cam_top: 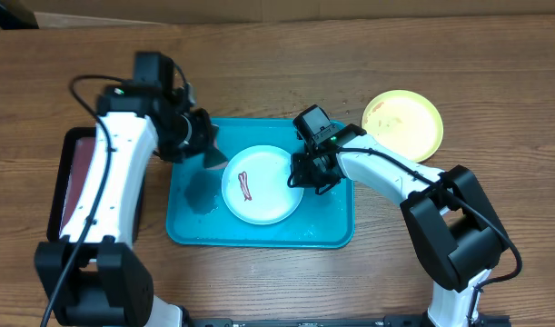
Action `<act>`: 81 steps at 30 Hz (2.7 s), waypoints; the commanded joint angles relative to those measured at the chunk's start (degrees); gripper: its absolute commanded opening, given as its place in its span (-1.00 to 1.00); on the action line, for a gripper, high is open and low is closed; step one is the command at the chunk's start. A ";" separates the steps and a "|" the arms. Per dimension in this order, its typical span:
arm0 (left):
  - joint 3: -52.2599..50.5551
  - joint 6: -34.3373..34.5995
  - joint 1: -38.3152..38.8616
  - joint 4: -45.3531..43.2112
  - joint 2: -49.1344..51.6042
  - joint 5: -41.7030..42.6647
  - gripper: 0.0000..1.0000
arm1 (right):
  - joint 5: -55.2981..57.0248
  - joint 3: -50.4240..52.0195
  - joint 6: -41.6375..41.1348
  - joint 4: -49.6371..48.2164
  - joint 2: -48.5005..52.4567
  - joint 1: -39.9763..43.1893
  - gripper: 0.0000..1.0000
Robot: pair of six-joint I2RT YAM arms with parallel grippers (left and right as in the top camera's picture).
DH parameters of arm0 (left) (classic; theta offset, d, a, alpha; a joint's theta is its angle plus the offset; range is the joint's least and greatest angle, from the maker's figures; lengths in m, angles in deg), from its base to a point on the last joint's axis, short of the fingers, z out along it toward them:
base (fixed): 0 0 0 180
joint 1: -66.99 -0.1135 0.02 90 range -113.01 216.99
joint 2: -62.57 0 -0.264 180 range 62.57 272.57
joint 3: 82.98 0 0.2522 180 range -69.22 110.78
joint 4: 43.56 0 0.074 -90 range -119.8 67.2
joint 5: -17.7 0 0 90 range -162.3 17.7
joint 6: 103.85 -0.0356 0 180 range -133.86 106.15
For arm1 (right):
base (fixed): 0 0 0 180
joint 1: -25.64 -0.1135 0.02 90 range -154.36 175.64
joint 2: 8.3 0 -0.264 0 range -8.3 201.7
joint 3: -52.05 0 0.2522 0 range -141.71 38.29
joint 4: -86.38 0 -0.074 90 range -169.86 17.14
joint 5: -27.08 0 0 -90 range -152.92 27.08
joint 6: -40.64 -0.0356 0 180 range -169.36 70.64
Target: Clean dirty plates on tray and stack at the side
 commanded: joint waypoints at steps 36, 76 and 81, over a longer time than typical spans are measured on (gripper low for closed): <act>-16.50 13.29 13.75 -19.78 18.80 -21.27 -0.92 | 1.51 -0.02 -2.64 -1.25 1.38 -0.28 -0.92; -12.81 7.06 15.85 -12.55 16.31 -8.09 -0.92 | 1.73 -0.02 -2.64 -1.29 1.38 -0.28 -0.92; -17.09 10.62 15.78 -14.93 16.31 -23.96 -0.91 | 1.73 -0.02 -2.64 -1.25 1.38 -0.28 -0.92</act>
